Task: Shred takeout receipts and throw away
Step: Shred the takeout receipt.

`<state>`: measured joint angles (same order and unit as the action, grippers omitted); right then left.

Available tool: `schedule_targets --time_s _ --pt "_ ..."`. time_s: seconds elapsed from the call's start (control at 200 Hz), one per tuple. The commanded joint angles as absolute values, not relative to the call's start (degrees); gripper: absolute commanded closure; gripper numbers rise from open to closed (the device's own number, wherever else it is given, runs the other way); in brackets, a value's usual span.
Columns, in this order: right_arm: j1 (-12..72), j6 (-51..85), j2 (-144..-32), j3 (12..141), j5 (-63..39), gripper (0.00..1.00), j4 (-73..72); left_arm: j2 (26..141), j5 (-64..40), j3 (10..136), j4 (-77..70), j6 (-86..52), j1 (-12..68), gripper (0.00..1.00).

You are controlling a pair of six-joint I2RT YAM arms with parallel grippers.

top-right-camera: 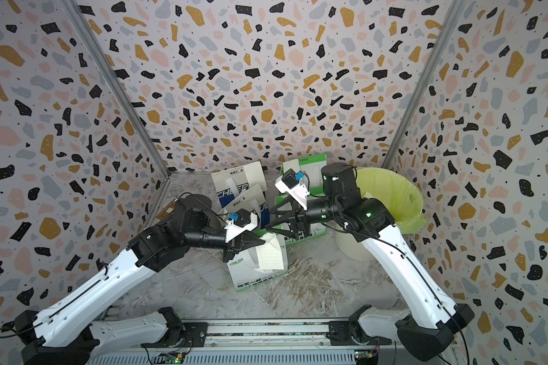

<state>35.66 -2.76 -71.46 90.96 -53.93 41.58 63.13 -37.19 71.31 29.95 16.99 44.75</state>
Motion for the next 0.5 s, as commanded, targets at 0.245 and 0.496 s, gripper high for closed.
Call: schedule_targets --time_s 0.245,0.496 --pt "40.03 -5.3 -72.4 91.23 -47.21 0.6 45.44 62.75 -35.64 74.14 28.65 18.0 44.99 1.0" --pt "40.05 -4.5 -71.96 89.89 -45.16 0.73 44.27 62.48 -35.38 73.82 28.39 18.17 44.9 1.0"
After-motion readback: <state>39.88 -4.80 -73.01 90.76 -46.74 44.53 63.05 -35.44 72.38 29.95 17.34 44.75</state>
